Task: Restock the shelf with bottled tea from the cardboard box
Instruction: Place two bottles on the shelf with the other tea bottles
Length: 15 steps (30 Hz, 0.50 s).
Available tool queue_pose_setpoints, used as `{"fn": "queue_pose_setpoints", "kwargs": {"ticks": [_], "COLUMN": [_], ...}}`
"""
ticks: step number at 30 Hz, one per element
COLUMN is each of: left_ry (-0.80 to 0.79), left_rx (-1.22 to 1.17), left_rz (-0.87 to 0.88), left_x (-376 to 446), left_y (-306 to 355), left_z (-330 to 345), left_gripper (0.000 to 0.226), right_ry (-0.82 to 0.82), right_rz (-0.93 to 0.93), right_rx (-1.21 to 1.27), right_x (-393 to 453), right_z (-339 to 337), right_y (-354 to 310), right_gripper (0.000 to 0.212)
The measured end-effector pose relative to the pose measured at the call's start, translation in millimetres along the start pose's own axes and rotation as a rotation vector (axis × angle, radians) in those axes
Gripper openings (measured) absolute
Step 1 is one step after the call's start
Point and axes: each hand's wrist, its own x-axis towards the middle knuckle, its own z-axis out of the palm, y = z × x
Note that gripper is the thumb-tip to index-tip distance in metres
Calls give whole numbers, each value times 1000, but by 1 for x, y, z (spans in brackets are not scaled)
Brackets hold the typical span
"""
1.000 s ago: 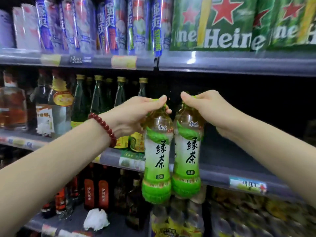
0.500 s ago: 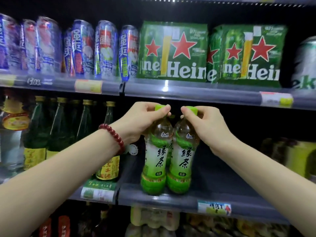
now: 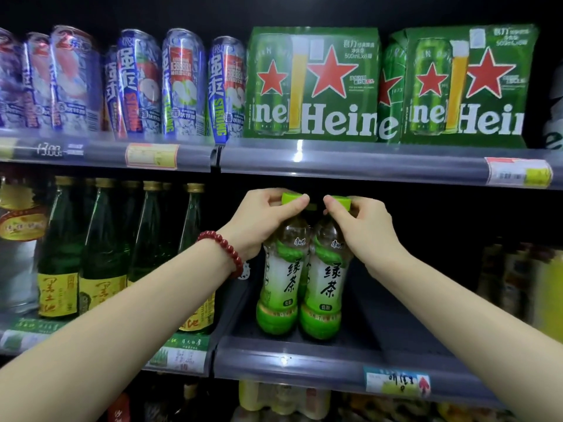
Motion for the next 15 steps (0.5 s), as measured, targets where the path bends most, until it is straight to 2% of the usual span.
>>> {"fn": "queue_pose_setpoints", "kwargs": {"ticks": [6,9,11,13,15], "left_ry": [-12,17,18,-24,-63], "left_rx": [-6,-51,9,75,101], "left_rz": [-54,-45,-18,-20,-54], "left_x": [-1,-3,-5,-13,-26], "left_y": [-21,-32,-44,-61,-86], "left_z": [-1,-3,-6,-10,-13], "left_gripper": [26,25,28,46,79], "right_ry": [-31,-56,-122,-182,-191], "right_rz": [23,24,23,24,52], "right_rx": [-5,48,42,27,48], "right_x": [-1,-4,-9,-17,-27], "right_z": [12,14,16,17,19], "right_y": [19,22,27,37,50], "right_gripper": [31,24,20,35,60]}}
